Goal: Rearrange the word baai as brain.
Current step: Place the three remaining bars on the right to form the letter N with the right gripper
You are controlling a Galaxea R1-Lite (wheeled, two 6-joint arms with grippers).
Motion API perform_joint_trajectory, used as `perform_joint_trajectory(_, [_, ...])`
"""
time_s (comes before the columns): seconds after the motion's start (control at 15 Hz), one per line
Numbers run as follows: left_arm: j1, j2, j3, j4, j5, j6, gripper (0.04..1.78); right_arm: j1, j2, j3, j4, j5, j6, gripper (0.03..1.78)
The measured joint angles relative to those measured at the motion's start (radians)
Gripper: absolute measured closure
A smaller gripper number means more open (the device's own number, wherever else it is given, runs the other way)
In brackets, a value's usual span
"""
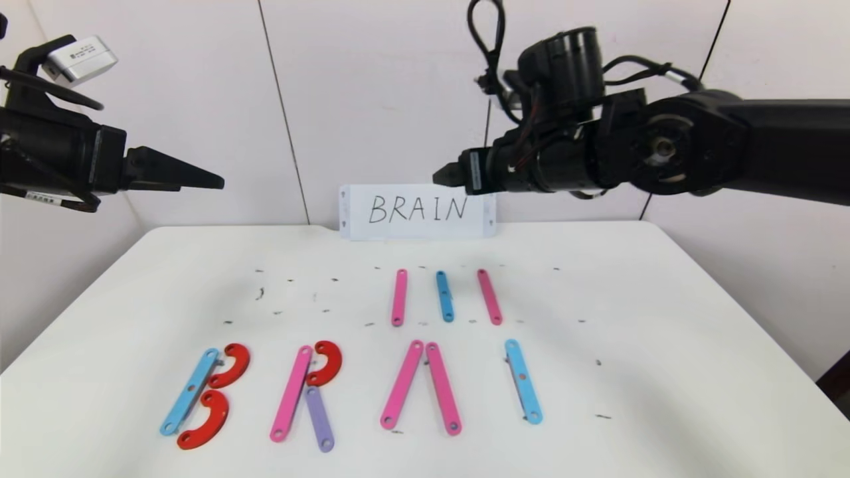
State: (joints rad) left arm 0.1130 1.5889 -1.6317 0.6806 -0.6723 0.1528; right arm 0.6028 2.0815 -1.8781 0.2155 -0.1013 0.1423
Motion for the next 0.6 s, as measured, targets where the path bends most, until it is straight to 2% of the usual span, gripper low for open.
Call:
perform_joint_trajectory(0.27, [-0.003,0.003,0.0,0.0,-0.01,0.0,0.08,0.055,0.13,-0.05,-0.003,-0.041,0.005,0.07])
perform_joint_trajectory(0.6, [-0.004,0.006,0.001,0.0,-0.021,0.0,0.08,0.101,0.263,-0.076,-0.07,-0.065,0.074,0.07])
